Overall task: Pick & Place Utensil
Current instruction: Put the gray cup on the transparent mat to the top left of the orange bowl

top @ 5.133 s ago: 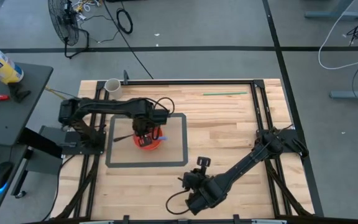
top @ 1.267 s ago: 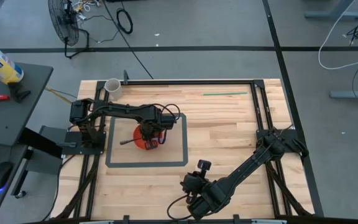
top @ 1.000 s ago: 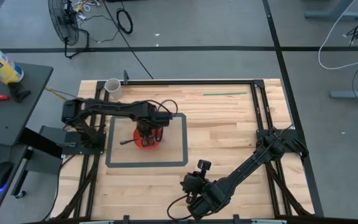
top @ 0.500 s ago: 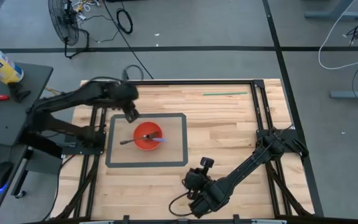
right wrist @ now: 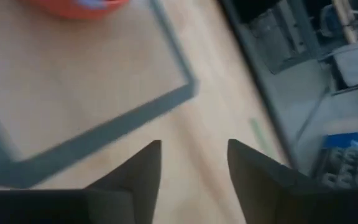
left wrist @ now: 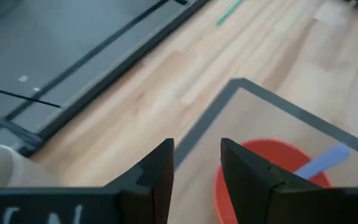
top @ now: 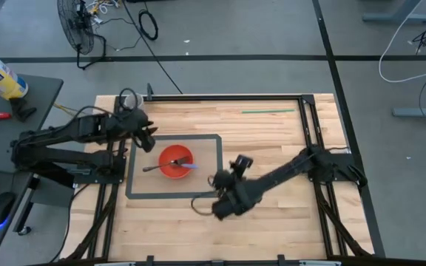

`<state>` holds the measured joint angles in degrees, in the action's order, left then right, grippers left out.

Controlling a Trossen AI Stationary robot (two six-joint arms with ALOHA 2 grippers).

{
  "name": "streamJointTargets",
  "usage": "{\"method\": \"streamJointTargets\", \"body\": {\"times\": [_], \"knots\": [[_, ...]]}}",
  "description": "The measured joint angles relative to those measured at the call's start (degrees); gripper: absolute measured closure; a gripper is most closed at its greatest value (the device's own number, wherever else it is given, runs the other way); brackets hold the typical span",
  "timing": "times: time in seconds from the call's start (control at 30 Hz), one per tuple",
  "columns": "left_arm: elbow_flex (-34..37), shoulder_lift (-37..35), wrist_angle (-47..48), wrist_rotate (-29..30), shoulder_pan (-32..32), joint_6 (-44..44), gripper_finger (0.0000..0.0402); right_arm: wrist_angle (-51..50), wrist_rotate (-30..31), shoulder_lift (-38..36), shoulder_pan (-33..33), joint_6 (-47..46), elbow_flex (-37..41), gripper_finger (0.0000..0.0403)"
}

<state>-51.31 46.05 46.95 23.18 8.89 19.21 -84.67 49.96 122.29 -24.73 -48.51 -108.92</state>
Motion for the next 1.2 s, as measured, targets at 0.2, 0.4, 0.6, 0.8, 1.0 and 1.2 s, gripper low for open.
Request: {"method": "streamJointTargets", "body": {"times": [0.2, 0.4, 0.6, 0.8, 1.0, 1.2], "knots": [[10.08, -5.37, -8.53, 0.52, -1.80, -0.36, 0.0264, -1.88, 0.93, -9.05, 8.01, 7.79, 0.00, 0.0190], [14.44, -8.28, -13.15, -1.47, -3.22, -0.81, 0.0264, 0.78, -7.65, -14.74, 19.88, 26.23, -0.02, 0.0196], [15.56, -8.31, -12.86, 1.63, -4.36, -0.78, 0.0264, 8.40, -21.38, -14.91, 33.30, 40.66, -0.02, 0.0200], [15.54, -8.73, -12.96, 11.57, -1.76, -0.17, 0.0264, 23.76, -30.44, -14.12, 40.01, 52.89, 0.00, 0.0200], [15.54, -7.05, -12.91, 13.26, 9.45, -0.39, 0.0264, 35.07, -37.26, -13.96, 43.09, 61.75, 0.00, 0.0200], [15.54, -3.91, -13.30, 9.17, 23.99, -1.50, 0.0264, 36.14, -37.52, -13.94, 43.57, 66.16, 0.00, 0.0200]]}}
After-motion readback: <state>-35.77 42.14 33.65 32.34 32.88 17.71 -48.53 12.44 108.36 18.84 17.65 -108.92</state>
